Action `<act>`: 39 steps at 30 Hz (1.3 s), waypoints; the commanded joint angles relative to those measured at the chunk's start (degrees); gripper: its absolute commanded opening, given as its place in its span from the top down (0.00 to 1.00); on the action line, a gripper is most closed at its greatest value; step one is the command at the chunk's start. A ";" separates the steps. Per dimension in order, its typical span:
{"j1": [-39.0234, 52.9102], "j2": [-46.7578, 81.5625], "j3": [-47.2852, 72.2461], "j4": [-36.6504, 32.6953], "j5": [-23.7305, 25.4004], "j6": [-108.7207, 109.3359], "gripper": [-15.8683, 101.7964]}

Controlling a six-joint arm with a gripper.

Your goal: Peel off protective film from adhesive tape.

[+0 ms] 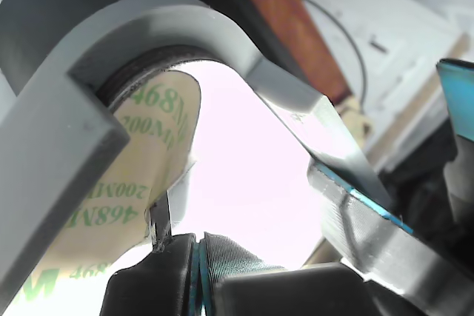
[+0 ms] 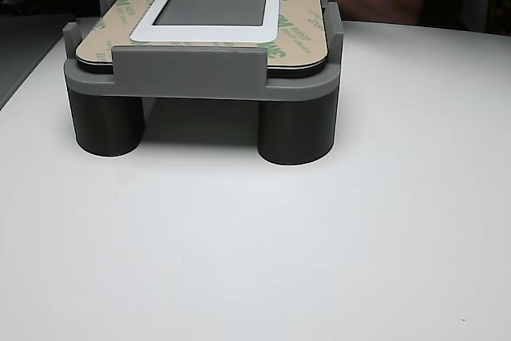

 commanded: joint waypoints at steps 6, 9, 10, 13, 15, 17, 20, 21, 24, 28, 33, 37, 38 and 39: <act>-0.18 1.58 -0.62 -0.79 0.26 0.26 0.95; -0.09 1.58 0.09 -1.49 0.26 0.26 0.95; -0.09 1.67 0.26 -1.58 0.26 0.35 0.95; 0.00 1.85 1.05 -2.20 0.35 0.44 0.95; 0.00 2.02 1.49 -2.55 0.44 0.44 0.95; 0.00 2.02 1.67 -2.64 0.53 0.26 0.95; -0.09 2.02 2.11 -3.34 0.53 0.00 0.95; -0.18 2.02 2.37 -3.60 0.53 -0.09 0.95; -0.44 2.02 2.72 -4.22 0.53 -0.53 0.95; -0.88 1.85 2.64 -4.31 0.09 -1.14 0.95; -1.49 2.11 2.55 -3.96 -0.35 -1.67 0.95; -2.37 1.85 2.37 -3.87 -0.97 -2.46 0.95; -2.46 1.85 2.37 -3.87 -1.05 -2.55 0.95; -2.64 1.76 2.37 -3.87 -1.14 -2.64 0.95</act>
